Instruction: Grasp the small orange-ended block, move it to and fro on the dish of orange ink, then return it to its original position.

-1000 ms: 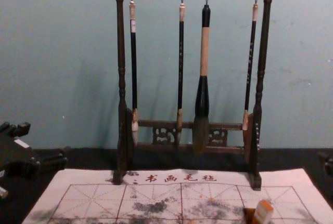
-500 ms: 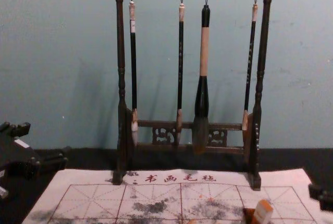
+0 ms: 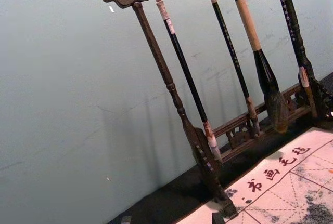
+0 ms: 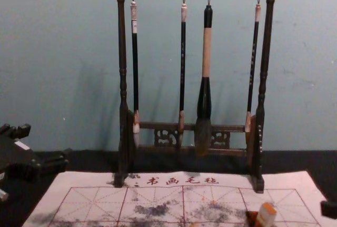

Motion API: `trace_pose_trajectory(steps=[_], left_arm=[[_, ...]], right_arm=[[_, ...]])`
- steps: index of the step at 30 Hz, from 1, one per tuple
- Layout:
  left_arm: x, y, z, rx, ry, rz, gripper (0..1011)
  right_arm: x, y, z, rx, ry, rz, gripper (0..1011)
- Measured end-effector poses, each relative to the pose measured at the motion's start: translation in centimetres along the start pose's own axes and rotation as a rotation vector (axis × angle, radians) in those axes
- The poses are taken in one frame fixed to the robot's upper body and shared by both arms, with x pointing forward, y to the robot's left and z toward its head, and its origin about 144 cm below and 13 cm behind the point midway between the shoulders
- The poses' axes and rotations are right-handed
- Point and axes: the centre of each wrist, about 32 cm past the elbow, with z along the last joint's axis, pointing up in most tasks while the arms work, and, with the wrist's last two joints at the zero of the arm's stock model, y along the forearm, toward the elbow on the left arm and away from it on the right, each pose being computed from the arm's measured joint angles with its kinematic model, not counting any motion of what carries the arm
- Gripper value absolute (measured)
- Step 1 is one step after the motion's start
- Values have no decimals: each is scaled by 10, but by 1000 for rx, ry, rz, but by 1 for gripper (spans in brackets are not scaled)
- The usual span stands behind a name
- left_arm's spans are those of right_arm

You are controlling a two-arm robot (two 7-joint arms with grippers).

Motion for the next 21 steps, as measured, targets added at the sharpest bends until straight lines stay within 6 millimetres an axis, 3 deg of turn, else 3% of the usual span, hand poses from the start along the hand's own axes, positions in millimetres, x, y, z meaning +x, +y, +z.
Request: trace_pose_trajectory(steps=[21], left_arm=[[0, 0, 0, 0, 0, 0, 1002]], right_arm=[[-18, 42, -4, 16, 21, 3, 1003]])
